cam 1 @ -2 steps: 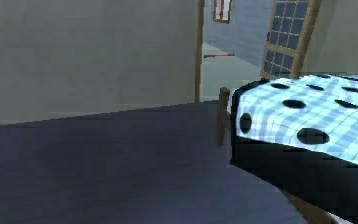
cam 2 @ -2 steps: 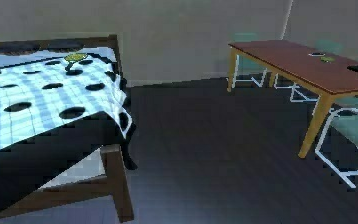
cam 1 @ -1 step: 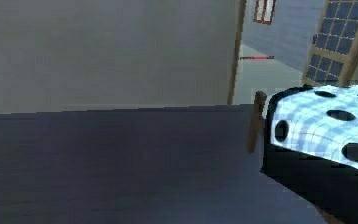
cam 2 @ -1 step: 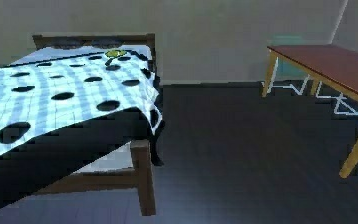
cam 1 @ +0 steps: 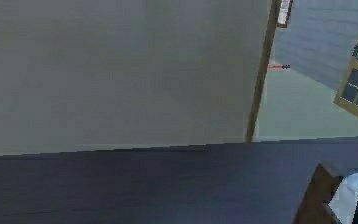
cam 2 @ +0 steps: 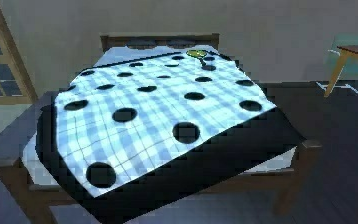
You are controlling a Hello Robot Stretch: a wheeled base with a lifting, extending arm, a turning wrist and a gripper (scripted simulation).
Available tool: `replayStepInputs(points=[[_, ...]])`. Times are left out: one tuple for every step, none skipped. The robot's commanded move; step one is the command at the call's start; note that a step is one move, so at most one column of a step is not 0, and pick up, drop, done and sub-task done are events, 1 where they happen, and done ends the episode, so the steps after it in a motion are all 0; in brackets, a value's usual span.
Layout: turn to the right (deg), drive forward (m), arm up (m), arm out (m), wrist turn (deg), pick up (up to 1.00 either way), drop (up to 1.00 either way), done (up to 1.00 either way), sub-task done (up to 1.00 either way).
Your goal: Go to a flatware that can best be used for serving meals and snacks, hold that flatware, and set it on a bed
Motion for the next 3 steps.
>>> replayStepInputs(points=[[0.0,0.80,0.00,0.00,0.0,0.00,0.00,0.00,0.00],[39.0,0.00,0.00,0.00,0.0,0.00,0.00,0.00,0.00],[0.0,0.60,0.00,0.00,0.0,0.00,0.00,0.00,0.00]])
